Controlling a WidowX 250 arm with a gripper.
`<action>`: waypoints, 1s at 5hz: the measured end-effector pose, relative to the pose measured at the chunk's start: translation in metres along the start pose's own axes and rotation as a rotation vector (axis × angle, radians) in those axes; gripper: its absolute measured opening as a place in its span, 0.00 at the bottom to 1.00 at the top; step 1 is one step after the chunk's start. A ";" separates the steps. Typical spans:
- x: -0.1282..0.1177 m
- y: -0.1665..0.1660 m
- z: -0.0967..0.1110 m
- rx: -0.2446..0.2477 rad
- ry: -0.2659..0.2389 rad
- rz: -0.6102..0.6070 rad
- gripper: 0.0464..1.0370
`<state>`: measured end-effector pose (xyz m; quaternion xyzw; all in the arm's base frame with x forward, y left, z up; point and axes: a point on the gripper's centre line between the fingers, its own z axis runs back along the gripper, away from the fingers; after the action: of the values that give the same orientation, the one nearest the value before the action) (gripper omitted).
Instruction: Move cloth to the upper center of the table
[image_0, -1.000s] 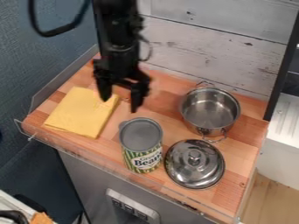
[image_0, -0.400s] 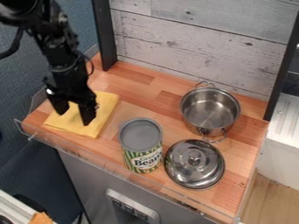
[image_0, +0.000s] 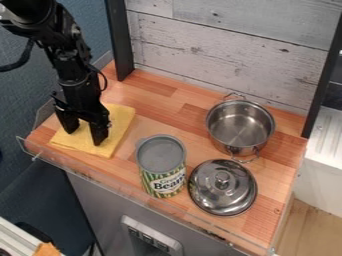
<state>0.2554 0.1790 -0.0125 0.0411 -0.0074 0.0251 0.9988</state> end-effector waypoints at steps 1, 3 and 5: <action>0.008 -0.003 -0.005 -0.003 0.002 -0.019 0.96; 0.055 -0.048 -0.005 -0.062 -0.021 -0.128 0.96; 0.101 -0.099 -0.001 -0.092 -0.038 -0.248 0.96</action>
<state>0.3617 0.0859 -0.0194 -0.0035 -0.0225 -0.1000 0.9947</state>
